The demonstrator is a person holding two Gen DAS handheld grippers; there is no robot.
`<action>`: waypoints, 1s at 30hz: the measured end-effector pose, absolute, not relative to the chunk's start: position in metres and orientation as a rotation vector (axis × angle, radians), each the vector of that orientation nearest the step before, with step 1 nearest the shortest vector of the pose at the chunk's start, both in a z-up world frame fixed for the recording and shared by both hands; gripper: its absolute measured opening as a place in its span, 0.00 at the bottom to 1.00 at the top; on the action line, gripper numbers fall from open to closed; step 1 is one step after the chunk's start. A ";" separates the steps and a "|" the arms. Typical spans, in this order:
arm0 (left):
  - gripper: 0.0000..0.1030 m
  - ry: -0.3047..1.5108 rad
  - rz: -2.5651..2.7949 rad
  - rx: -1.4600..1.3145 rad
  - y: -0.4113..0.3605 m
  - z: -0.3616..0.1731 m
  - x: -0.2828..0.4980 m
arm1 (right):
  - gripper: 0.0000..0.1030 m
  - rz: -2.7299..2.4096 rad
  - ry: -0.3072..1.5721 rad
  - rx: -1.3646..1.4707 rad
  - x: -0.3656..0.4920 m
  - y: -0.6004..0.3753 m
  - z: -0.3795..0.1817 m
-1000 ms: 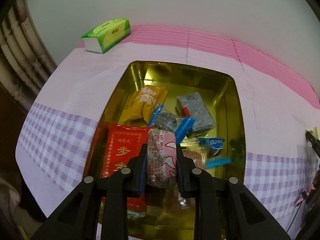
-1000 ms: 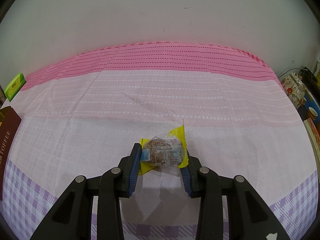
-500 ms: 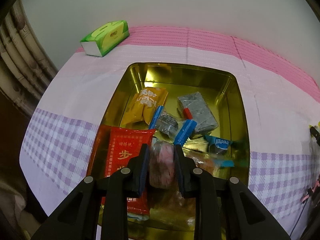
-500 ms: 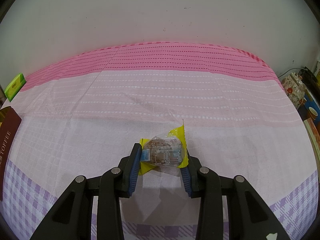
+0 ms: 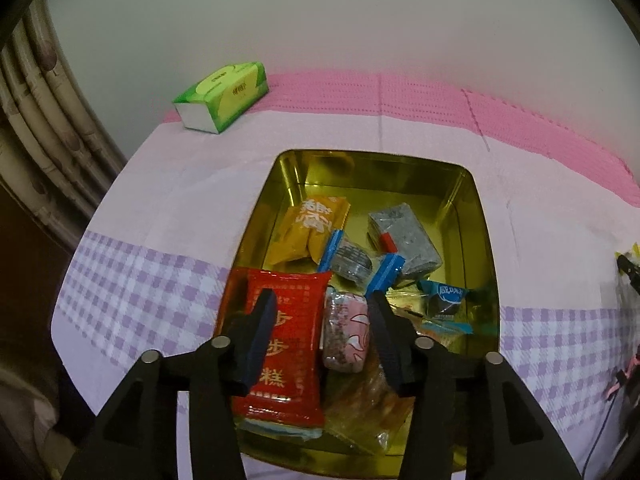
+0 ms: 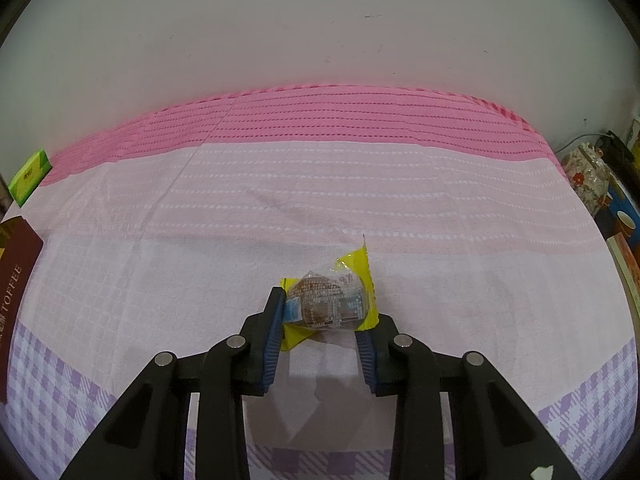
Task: Organize snacks
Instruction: 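Lower the pink cake into the tin and open the left gripper, then carry the yellow candy over the tin and open the right gripper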
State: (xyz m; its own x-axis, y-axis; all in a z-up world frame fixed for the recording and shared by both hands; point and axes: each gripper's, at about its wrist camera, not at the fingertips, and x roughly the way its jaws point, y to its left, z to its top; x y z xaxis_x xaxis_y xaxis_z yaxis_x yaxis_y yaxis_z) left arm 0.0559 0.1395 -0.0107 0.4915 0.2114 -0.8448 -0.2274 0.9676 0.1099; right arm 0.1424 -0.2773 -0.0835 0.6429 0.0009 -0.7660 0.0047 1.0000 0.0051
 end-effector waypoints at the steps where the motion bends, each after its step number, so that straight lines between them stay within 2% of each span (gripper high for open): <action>1: 0.53 1.019 0.265 -0.020 0.141 -0.009 0.054 | 0.29 -0.004 0.872 0.006 0.142 -0.277 -0.083; 4: 0.59 1.014 0.274 -0.033 0.148 -0.006 0.051 | 0.29 -0.007 0.871 0.012 0.140 -0.275 -0.083; 19: 0.60 0.975 0.340 -0.025 0.169 0.002 0.032 | 0.29 0.026 0.824 0.017 0.119 -0.257 -0.052; 25: 0.65 0.963 0.355 -0.029 0.176 0.003 0.025 | 0.29 0.153 0.796 0.006 0.110 -0.205 -0.028; 30: 0.66 0.957 0.365 -0.042 0.180 0.005 0.016 | 0.29 0.293 0.784 -0.005 0.103 -0.145 -0.014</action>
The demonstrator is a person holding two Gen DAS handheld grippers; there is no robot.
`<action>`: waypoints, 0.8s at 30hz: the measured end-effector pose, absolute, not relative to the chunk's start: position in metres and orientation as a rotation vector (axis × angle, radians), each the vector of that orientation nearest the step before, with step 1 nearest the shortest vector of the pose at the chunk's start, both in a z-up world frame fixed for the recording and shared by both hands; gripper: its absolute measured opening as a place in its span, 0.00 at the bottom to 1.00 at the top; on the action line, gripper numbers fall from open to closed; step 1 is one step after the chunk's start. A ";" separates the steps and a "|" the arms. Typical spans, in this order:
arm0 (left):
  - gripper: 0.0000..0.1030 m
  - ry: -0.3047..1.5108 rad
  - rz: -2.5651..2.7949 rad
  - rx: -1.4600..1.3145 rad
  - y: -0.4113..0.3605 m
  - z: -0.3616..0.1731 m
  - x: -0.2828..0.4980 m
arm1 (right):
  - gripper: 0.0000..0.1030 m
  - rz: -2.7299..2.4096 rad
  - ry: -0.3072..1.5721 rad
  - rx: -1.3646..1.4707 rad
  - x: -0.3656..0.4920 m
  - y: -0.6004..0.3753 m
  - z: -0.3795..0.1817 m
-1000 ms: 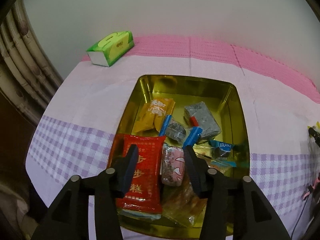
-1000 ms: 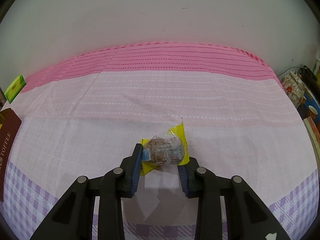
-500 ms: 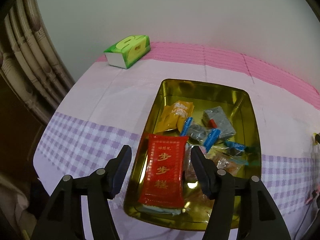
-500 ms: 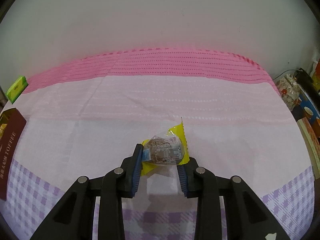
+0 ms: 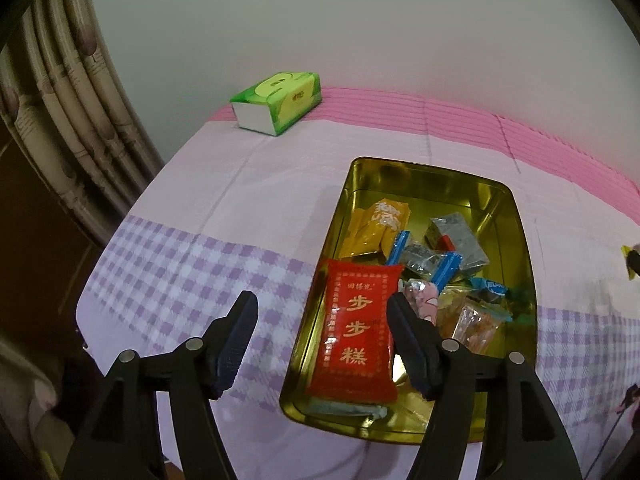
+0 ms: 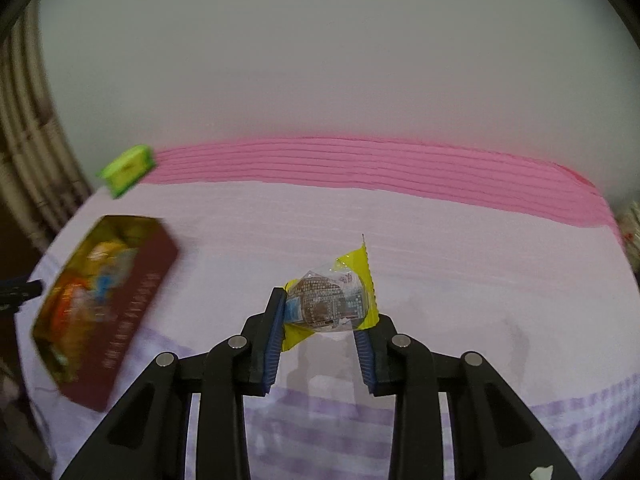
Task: Organize snacks
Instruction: 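Carry the yellow candy over the tin and open the right gripper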
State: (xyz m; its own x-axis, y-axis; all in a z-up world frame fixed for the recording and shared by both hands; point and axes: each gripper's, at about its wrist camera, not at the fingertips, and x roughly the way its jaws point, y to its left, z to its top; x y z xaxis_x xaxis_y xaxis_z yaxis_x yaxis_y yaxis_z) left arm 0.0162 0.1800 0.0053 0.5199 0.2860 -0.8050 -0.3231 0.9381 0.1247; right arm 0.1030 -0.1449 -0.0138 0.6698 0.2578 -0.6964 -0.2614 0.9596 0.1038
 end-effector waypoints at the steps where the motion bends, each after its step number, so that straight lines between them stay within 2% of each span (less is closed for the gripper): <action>1: 0.66 0.953 0.369 -0.043 0.181 0.006 0.014 | 0.29 0.322 0.783 -0.006 0.102 -0.133 -0.011; 13: 0.67 0.961 0.395 -0.076 0.193 0.007 0.000 | 0.29 0.544 0.801 -0.071 0.096 -0.005 0.000; 24: 0.67 0.966 0.436 -0.106 0.206 0.006 -0.010 | 0.29 0.615 0.851 -0.126 0.106 0.060 -0.017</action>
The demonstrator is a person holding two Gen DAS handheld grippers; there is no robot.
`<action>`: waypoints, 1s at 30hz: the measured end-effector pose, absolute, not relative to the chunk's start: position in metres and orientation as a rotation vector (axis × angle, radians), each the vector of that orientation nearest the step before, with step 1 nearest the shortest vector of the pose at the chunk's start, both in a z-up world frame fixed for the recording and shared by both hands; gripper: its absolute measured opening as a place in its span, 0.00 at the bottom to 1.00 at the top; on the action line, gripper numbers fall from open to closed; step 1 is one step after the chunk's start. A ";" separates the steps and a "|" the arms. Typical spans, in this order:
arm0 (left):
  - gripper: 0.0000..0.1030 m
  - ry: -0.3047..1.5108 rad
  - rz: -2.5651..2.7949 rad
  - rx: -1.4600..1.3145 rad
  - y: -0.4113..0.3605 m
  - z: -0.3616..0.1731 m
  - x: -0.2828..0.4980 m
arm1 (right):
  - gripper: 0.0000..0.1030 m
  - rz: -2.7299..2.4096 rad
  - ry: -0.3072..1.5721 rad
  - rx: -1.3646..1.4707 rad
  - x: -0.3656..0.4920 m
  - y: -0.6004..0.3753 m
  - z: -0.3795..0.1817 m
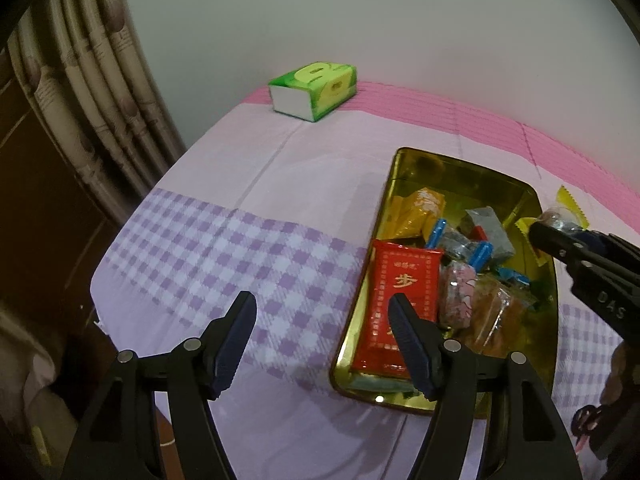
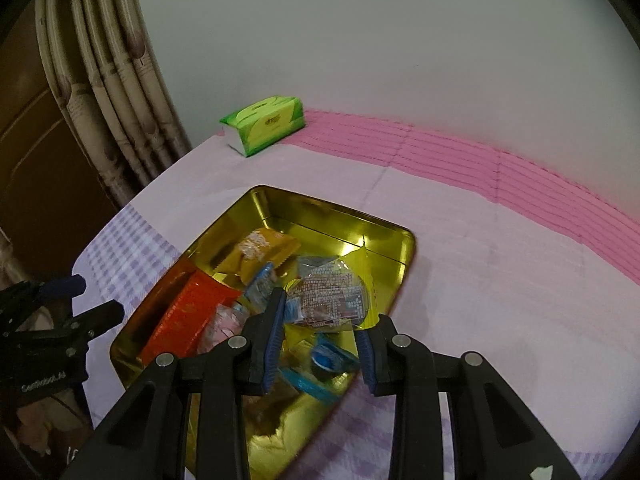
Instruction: Organize snacks
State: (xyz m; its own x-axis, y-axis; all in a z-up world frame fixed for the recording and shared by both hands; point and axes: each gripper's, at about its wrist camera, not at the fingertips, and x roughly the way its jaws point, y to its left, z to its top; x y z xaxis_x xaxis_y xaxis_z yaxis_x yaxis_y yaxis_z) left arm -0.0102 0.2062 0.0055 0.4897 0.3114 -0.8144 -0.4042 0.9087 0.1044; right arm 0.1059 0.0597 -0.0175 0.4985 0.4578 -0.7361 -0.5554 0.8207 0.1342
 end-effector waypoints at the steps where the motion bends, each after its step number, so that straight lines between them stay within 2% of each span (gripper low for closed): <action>1: 0.67 0.965 0.439 -0.108 0.207 0.006 -0.011 | 0.29 0.615 0.852 -0.132 0.107 0.064 -0.019; 19: 0.67 0.967 0.437 -0.095 0.205 0.005 -0.010 | 0.35 0.550 0.922 -0.142 0.123 0.081 -0.043; 22: 0.67 0.966 0.431 -0.092 0.203 0.004 -0.010 | 0.44 0.553 0.912 -0.136 0.119 0.078 -0.037; 26: 0.67 0.965 0.429 -0.088 0.202 0.004 -0.009 | 0.47 0.563 0.890 -0.119 0.110 0.072 -0.025; 28: 0.67 0.964 0.428 -0.083 0.200 0.004 -0.009 | 0.53 0.560 0.885 -0.111 0.103 0.068 -0.019; 30: 0.67 0.963 0.429 -0.076 0.198 0.004 -0.010 | 0.72 0.549 0.879 -0.095 0.094 0.060 -0.013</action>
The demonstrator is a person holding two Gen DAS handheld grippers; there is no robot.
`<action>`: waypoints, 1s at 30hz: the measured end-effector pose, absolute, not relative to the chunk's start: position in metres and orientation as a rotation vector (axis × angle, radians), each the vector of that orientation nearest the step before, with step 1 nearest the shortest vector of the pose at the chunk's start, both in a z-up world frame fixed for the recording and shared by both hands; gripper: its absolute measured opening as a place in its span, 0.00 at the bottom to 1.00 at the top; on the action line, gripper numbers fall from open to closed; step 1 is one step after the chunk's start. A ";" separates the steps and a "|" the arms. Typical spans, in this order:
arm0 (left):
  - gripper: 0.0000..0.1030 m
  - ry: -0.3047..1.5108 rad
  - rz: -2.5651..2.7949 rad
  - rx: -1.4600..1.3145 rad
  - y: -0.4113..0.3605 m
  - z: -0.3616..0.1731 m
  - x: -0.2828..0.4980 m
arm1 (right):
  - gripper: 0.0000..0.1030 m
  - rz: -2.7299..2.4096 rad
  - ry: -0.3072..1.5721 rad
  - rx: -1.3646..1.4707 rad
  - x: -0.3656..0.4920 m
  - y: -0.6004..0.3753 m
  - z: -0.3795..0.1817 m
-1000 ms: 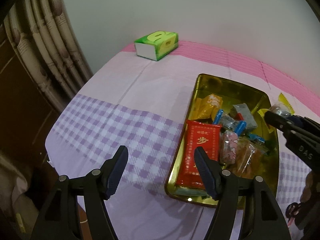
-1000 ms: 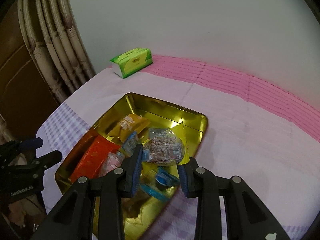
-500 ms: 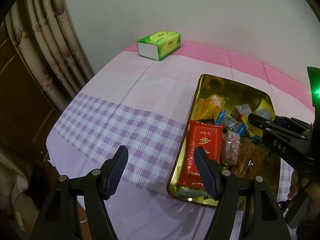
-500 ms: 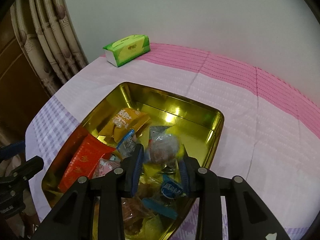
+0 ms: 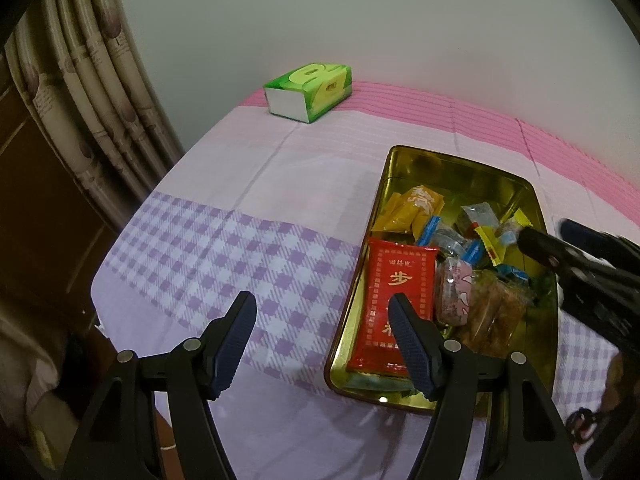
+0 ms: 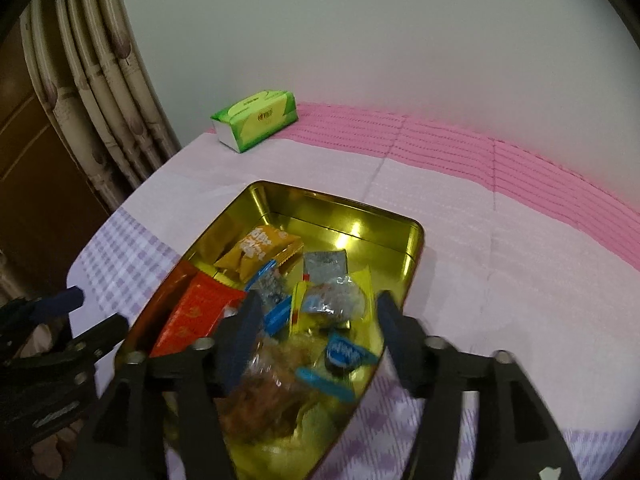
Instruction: Organize snacks
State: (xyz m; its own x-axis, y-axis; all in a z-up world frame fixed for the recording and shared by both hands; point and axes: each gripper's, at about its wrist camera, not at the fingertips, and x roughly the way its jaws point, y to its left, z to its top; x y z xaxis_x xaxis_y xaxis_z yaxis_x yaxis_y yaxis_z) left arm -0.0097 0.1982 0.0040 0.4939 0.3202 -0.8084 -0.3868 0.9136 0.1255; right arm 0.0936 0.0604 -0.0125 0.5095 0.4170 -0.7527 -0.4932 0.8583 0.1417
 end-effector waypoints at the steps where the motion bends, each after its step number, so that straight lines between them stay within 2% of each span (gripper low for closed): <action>1: 0.67 0.963 0.431 -0.073 0.198 0.004 -0.010 | 0.74 0.542 0.877 -0.085 0.089 0.056 -0.010; 4: 0.68 0.968 0.430 -0.058 0.194 0.003 -0.009 | 0.80 0.529 0.891 -0.077 0.076 0.046 -0.007; 6: 0.69 0.969 0.427 -0.056 0.192 0.003 -0.009 | 0.88 0.522 0.907 -0.074 0.070 0.042 -0.006; 11: 0.74 0.965 0.423 -0.042 0.188 0.004 -0.010 | 0.92 0.520 0.937 -0.076 0.053 0.033 -0.007; 30: 0.75 0.991 0.410 -0.026 0.184 -0.001 -0.008 | 0.96 0.536 1.036 -0.155 0.030 0.048 -0.036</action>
